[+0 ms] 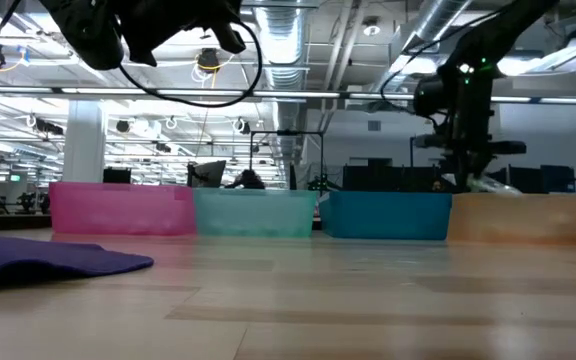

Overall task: Pick & Place Toothbrushes
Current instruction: Put the green toothbrush into the orange bin, then return to Home Position

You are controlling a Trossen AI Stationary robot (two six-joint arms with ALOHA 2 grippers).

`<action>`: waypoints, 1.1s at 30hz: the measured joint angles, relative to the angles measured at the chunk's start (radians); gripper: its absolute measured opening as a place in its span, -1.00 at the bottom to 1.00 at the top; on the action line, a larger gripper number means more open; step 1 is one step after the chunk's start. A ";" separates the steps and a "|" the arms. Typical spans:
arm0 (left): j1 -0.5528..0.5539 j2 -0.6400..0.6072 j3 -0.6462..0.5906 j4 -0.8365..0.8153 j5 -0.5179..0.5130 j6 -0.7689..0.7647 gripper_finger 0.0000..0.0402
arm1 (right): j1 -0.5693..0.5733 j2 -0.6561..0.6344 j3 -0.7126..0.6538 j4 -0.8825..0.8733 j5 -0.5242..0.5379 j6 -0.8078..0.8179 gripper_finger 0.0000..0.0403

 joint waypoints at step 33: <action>0.001 0.002 0.000 -0.007 -0.086 0.031 -0.14 | -0.002 0.224 -0.004 0.088 0.078 -0.047 -0.40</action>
